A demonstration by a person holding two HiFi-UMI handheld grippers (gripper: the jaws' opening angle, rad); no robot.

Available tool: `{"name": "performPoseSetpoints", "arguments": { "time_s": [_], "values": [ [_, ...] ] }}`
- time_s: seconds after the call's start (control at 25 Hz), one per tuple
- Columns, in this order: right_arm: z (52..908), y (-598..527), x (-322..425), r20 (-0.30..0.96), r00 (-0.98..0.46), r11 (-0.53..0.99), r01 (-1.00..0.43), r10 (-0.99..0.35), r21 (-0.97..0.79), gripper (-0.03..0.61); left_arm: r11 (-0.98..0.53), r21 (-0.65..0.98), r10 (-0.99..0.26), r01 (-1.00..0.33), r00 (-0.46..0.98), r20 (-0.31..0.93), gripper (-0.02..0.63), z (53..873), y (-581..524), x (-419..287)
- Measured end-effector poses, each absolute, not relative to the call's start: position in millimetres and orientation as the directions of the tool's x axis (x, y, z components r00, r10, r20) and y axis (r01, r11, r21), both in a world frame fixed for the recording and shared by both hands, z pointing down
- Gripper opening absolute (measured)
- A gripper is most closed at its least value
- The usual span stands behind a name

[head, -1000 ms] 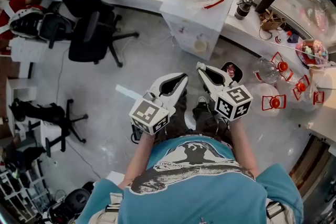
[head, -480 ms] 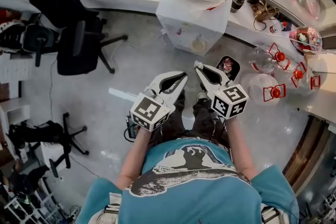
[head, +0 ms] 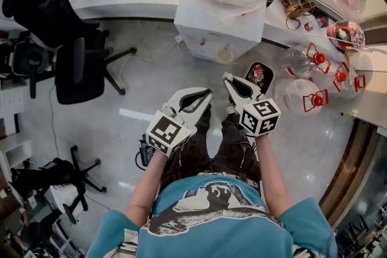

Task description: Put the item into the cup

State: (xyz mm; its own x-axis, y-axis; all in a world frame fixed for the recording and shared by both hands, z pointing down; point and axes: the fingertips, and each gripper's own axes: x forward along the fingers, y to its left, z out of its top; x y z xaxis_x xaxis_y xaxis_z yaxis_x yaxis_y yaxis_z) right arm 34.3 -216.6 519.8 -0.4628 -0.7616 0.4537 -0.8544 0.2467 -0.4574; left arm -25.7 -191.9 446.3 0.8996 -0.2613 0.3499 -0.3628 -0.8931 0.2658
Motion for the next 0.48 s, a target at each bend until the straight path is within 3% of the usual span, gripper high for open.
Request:
{"name": "performPoseSetpoints", "arguments": {
  "time_s": [0.48],
  "values": [
    [599, -240, 52, 0.517, -0.355, 0.135, -0.9, -0.779, -0.415, 0.066, -0.892, 0.343, -0.169, -0.296, 0.92, 0.354, 0.021, 489, -200, -24]
  ]
}}
